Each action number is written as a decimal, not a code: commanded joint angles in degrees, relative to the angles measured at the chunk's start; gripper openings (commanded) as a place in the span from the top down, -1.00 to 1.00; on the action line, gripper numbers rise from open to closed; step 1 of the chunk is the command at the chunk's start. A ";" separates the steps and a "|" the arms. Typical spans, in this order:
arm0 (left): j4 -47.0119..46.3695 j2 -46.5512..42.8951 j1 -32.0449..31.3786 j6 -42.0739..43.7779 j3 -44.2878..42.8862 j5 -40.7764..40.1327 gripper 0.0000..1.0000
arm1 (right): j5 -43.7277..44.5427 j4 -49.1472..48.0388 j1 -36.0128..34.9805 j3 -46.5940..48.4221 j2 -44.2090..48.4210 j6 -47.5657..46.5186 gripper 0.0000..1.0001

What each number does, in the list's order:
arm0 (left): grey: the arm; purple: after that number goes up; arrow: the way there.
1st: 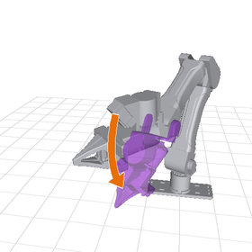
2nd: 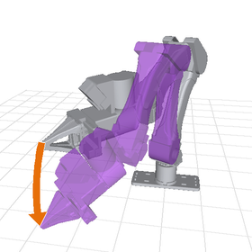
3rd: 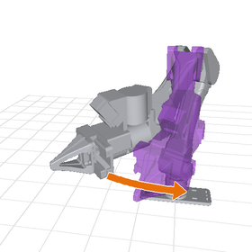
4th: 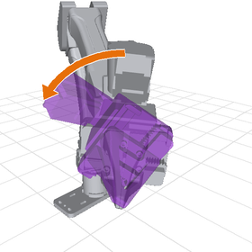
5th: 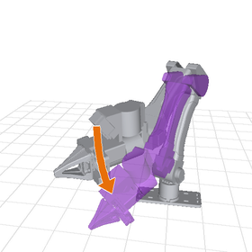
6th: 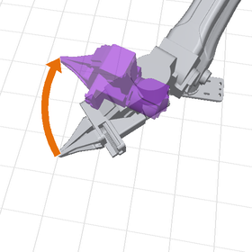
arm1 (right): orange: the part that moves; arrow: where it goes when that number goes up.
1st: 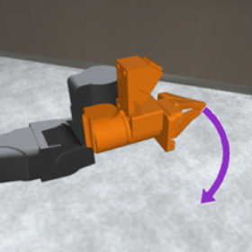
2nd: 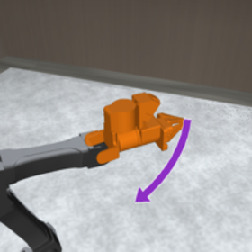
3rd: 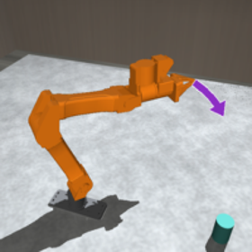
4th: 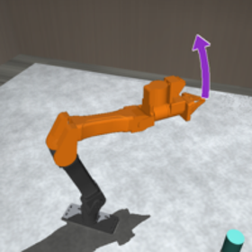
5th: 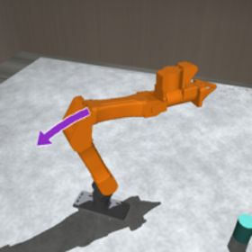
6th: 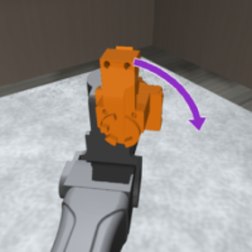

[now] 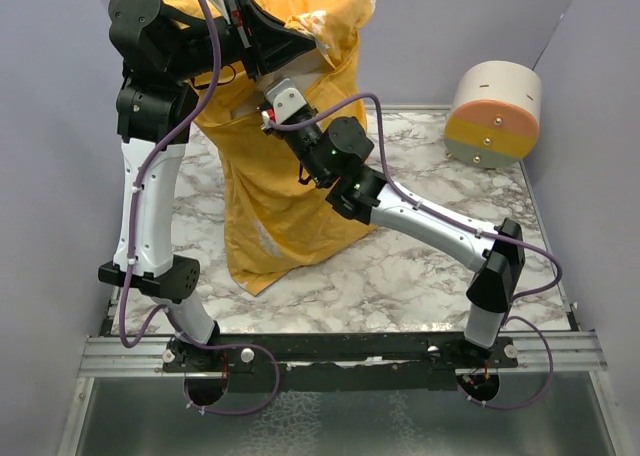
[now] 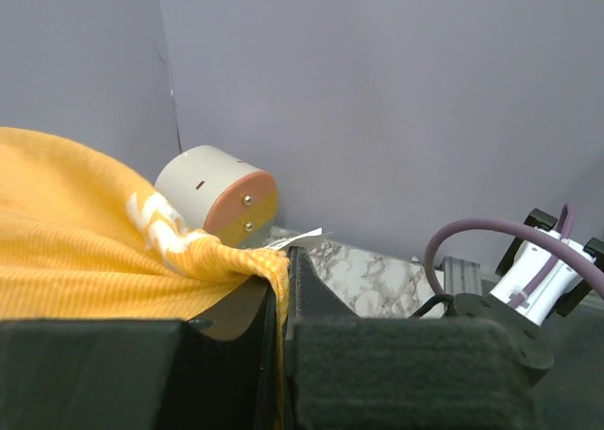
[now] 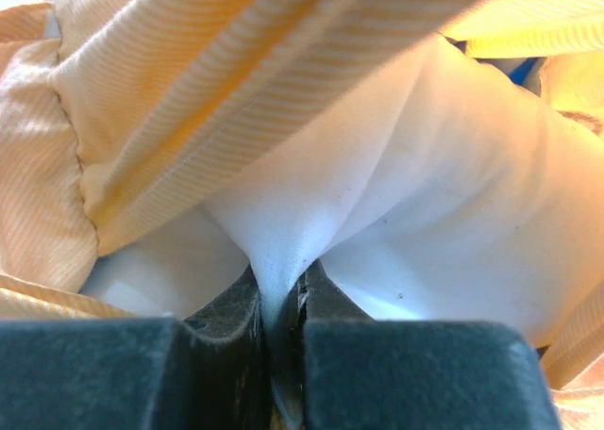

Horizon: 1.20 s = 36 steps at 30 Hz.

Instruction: Remove the pillowcase from the pillow

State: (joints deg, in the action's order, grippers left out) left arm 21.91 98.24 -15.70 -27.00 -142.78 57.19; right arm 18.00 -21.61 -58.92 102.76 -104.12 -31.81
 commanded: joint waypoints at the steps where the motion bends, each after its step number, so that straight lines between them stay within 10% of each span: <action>1: -3.76 -4.71 1.44 6.09 -2.48 -4.84 1.00 | 1.42 -15.47 -0.35 -1.76 4.36 -0.02 0.98; 16: -7.36 -12.98 1.64 47.20 13.65 -41.99 1.00 | 0.94 -19.17 -0.01 -29.67 25.84 13.31 0.98; 28: -0.68 -16.06 1.62 46.71 21.87 -49.43 1.00 | 16.86 -21.48 -0.04 -43.14 39.07 17.14 0.98; 34: 8.45 -14.53 1.62 40.77 20.65 -52.06 0.62 | 24.72 -26.18 0.52 -46.86 42.02 15.77 0.98; 36: 10.46 -15.76 1.64 39.56 23.09 -50.49 0.02 | 25.11 -25.27 1.52 -46.78 42.69 16.78 0.98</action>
State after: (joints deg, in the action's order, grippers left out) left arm 32.53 84.77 -16.73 14.33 -120.07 17.06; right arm 30.00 -37.95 -59.64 56.03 -66.46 -15.59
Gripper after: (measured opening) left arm 0.224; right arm 0.056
